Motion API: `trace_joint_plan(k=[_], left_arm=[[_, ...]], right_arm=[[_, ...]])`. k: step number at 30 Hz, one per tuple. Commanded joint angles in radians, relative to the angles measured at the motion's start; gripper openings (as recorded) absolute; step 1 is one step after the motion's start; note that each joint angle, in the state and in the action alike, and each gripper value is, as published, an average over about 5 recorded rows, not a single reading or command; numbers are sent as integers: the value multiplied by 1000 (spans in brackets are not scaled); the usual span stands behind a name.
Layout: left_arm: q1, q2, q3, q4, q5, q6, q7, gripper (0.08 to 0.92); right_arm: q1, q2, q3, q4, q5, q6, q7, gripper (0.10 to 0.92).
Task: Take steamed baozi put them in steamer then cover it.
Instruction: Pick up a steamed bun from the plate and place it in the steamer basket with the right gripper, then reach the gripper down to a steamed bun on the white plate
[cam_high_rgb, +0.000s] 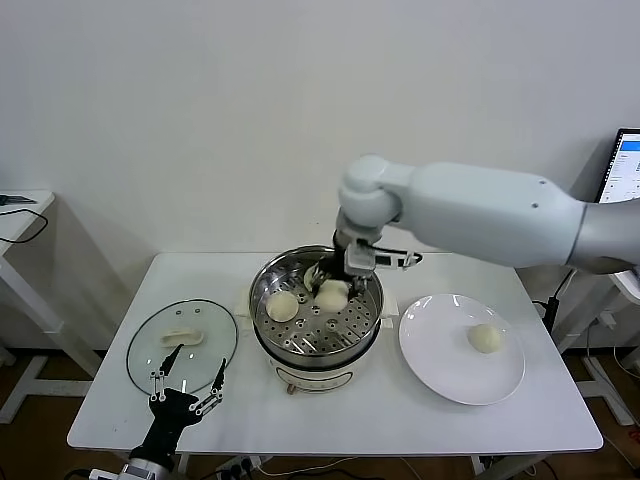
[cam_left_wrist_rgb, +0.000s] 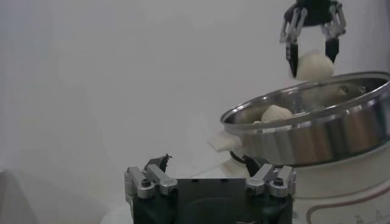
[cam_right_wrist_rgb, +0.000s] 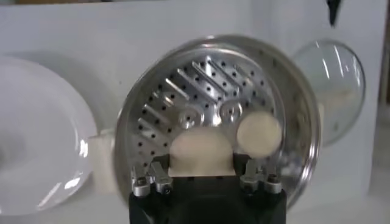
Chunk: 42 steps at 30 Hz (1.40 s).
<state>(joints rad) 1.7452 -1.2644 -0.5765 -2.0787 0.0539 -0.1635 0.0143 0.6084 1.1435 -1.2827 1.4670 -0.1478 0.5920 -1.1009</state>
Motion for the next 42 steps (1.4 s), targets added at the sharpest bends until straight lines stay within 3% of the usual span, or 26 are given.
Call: trace_joint_plan(k=[1,19,27,32,38,42], left_arm=[[-1,-1,1,5,-1,0,0,823],[-1,-2,3,11,-2,-10,0,823],[-3,-1,0,16,-3,-12,0,823],[-6,-1,5,20,-3,-11,0,823],[-9,1,10,28,-3,-10,0,823],[-13,3,13,28,-2,-6,0,823]], right_arm=[[-55,66,-18,20,-123,131,48,679],[-109,91,-18,-2,-173,176,41,699],[-109,97,-7,-12,-157,155,36,810],[-88,59,48,-1,-146,147,27,822],[-53,-60,190,-8,-52,72,-31,823],[8,-175,223,-48,116,-109,-73,823]])
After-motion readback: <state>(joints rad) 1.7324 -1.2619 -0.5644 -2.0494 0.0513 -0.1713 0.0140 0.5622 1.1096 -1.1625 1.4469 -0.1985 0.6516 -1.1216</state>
